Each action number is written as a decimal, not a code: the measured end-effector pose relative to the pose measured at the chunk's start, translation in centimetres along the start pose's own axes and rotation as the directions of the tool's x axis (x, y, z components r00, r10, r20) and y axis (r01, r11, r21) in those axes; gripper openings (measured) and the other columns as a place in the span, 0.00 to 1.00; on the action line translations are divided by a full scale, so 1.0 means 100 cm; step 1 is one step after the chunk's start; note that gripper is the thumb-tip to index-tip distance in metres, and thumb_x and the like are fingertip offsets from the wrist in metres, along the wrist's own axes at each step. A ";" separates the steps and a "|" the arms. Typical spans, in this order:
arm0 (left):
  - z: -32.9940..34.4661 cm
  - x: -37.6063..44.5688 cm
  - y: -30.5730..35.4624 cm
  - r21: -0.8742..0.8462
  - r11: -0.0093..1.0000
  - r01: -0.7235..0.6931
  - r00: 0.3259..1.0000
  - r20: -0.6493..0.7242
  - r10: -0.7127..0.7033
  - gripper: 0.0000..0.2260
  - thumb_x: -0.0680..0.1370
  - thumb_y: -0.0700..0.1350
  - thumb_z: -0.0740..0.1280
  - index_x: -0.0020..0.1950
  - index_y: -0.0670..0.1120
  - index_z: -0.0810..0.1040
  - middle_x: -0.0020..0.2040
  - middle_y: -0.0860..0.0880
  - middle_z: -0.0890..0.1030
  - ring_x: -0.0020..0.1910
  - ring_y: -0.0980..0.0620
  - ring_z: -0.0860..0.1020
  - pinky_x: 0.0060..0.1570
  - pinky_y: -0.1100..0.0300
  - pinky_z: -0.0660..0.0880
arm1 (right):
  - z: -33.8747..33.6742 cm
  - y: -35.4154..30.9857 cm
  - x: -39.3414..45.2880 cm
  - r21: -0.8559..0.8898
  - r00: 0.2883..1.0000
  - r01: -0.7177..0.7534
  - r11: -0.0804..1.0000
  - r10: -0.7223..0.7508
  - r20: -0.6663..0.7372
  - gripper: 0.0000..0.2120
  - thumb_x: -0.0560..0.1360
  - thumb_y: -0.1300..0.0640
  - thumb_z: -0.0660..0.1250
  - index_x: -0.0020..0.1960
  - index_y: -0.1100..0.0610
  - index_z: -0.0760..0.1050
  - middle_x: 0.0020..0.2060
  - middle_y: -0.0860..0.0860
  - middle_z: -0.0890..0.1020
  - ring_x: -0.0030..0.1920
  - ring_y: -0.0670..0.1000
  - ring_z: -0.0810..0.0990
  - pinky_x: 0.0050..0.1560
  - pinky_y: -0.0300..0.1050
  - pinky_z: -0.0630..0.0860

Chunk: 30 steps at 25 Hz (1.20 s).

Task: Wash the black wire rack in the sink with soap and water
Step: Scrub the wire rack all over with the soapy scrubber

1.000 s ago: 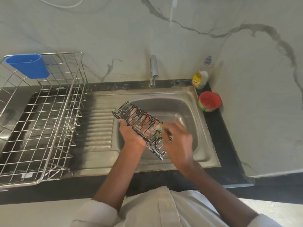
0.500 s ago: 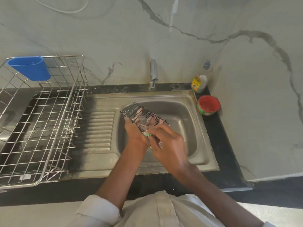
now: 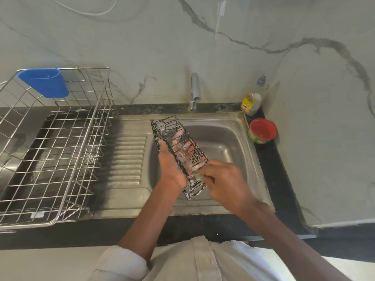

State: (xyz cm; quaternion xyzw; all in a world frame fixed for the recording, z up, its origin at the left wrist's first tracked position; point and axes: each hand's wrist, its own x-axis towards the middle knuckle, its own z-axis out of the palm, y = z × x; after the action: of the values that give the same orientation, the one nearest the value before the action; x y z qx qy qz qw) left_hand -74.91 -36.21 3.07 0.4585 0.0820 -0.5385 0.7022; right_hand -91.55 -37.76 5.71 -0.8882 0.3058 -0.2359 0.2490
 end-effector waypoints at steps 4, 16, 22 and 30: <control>-0.012 0.004 0.006 -0.024 0.999 -0.040 0.995 0.087 0.041 0.34 0.84 0.72 0.52 0.74 0.49 0.78 0.67 0.37 0.83 0.67 0.37 0.82 0.56 0.30 0.81 | -0.005 0.011 0.024 0.253 0.890 -0.397 0.882 0.437 -0.127 0.11 0.75 0.66 0.75 0.49 0.51 0.87 0.41 0.42 0.86 0.40 0.39 0.84 0.45 0.35 0.82; -0.025 -0.012 0.011 0.448 0.867 -0.217 0.965 0.235 0.120 0.31 0.87 0.64 0.50 0.70 0.43 0.80 0.61 0.39 0.87 0.60 0.39 0.86 0.60 0.46 0.83 | 0.015 0.011 0.070 0.717 0.714 -0.584 0.379 0.661 0.232 0.06 0.82 0.60 0.68 0.53 0.52 0.82 0.48 0.48 0.86 0.54 0.53 0.83 0.60 0.56 0.78; -0.038 -0.007 0.013 0.621 0.689 -0.374 0.926 0.288 0.243 0.25 0.84 0.62 0.60 0.71 0.47 0.80 0.60 0.43 0.88 0.59 0.42 0.87 0.64 0.43 0.81 | 0.017 0.019 0.067 0.849 0.754 -0.467 0.248 0.612 0.237 0.07 0.81 0.66 0.66 0.51 0.56 0.80 0.43 0.48 0.84 0.49 0.53 0.80 0.55 0.57 0.78; -0.016 -0.002 0.069 0.866 0.232 -0.443 0.831 0.299 0.469 0.19 0.87 0.58 0.63 0.72 0.49 0.78 0.57 0.56 0.83 0.48 0.65 0.80 0.43 0.71 0.75 | 0.015 0.036 0.070 0.587 0.907 -0.403 0.702 0.393 0.153 0.09 0.78 0.67 0.71 0.48 0.53 0.80 0.47 0.49 0.85 0.52 0.49 0.84 0.56 0.47 0.80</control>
State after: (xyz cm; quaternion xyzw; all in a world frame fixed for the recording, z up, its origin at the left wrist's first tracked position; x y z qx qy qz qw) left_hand -68.62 -34.91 6.08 0.7745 -0.3552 -0.2579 0.4556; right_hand -87.31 -44.48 4.30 -0.6754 0.3963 -0.2547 0.5674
